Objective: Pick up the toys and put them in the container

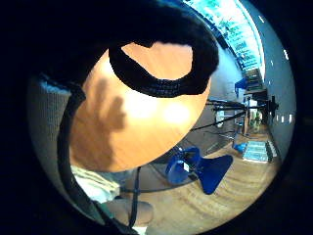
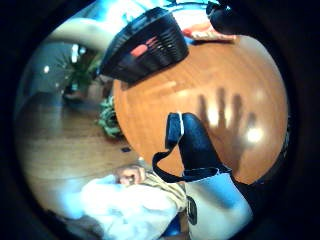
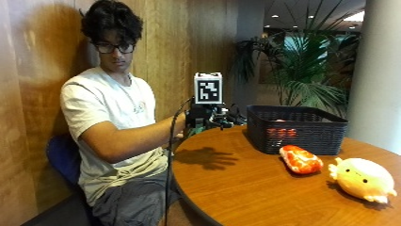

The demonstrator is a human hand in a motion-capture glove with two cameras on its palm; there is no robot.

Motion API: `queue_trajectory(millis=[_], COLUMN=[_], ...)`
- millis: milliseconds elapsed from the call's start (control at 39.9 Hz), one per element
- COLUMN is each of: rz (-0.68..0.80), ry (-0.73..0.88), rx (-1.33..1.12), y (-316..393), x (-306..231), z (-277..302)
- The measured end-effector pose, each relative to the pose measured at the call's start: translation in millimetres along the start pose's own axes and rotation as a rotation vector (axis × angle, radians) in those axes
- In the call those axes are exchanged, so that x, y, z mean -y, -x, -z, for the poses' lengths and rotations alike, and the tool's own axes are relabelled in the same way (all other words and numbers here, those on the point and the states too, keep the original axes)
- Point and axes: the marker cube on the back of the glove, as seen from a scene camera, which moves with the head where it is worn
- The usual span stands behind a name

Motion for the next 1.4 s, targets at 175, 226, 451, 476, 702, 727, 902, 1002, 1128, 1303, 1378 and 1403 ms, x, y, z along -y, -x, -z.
queue_trajectory(millis=[175, 226, 451, 476, 702, 727, 902, 1002, 1128, 1303, 1378, 1403], rz=[0.001, 0.013, -0.007, -0.011, -0.087, -0.091, -0.117, -0.154, -0.036, 0.109, 0.138, 0.139], ry=[0.004, 0.003, -0.003, -0.002, 0.007, 0.013, 0.031, 0.025, 0.083, 0.242, 0.323, 0.342], rx=[0.059, 0.058, 0.068, 0.084, 0.018, 0.019, -0.077, -0.079, -0.079, -0.128, -0.125, -0.111], y=[1.5, 1.9, 0.7, 0.0, -17.6, -19.6, -43.6, -50.7, -53.9, -58.9, -60.1, -60.1], x=[-0.3, -0.6, -1.7, -1.8, 18.2, 24.1, 86.0, 127.3, 169.7, 213.7, 231.4, 236.1], z=[3.3, 3.4, -0.7, -0.8, -1.8, -0.6, 7.7, 13.9, 14.4, -14.4, -40.0, -48.0])
